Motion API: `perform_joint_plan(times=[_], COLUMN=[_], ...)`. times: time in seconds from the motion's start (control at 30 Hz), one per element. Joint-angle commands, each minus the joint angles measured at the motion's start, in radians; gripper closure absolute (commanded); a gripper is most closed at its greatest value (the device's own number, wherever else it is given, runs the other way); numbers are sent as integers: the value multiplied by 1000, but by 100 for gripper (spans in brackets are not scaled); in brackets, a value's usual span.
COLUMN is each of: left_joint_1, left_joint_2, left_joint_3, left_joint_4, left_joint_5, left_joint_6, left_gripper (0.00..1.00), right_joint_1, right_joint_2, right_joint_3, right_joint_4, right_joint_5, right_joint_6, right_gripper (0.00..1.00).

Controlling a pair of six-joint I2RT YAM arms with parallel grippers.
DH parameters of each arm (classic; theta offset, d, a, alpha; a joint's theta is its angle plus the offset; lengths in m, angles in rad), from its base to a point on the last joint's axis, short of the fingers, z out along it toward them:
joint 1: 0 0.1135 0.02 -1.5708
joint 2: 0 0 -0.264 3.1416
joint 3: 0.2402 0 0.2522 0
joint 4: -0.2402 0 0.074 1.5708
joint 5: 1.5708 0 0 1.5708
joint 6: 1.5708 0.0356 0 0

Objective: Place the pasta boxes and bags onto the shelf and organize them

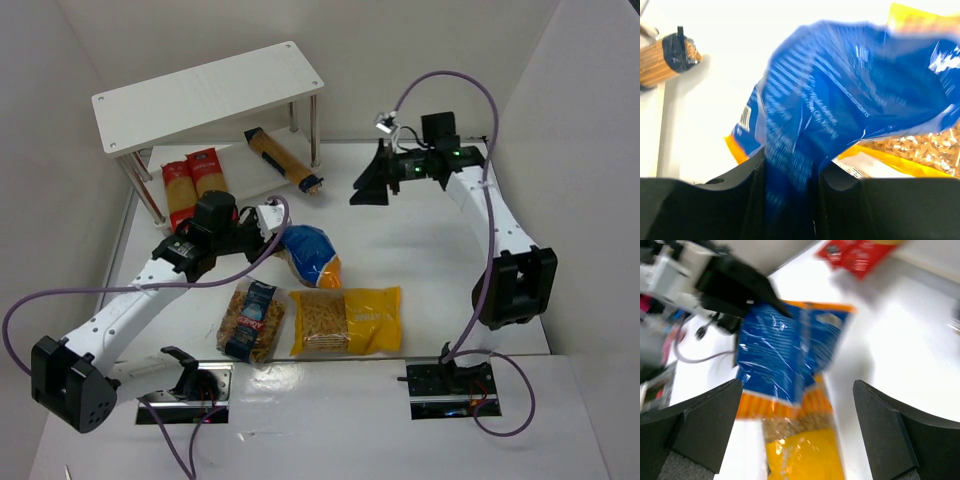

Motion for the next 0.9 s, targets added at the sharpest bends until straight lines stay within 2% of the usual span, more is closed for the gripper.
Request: perform_joint_plan(times=[0.0,0.13,0.43,0.63,0.87], left_joint_1=[37,46,80,144,189], left_joint_2=[-85,-94,-82,-129,-148], left_joint_3=[54,40,85,158,177], left_joint_4=[131,142,121,101,119], left_joint_5=[90,111,121,106,50], left_joint_6=[-66,-86,-141,-218,-298], left_gripper=[100,100,100,100,100], right_joint_1=[-95,-115,52,66,66], right_joint_2=[-75,-124,-207,-279,-351], right_joint_3=[-40,-77,-131,-192,-281], right_joint_4=[39,-9,-30,-5,39], right_joint_5=[27,92,355,417,468], right_joint_6=[15,-37,-135,-155,-155], right_gripper=[0,0,0,0,0])
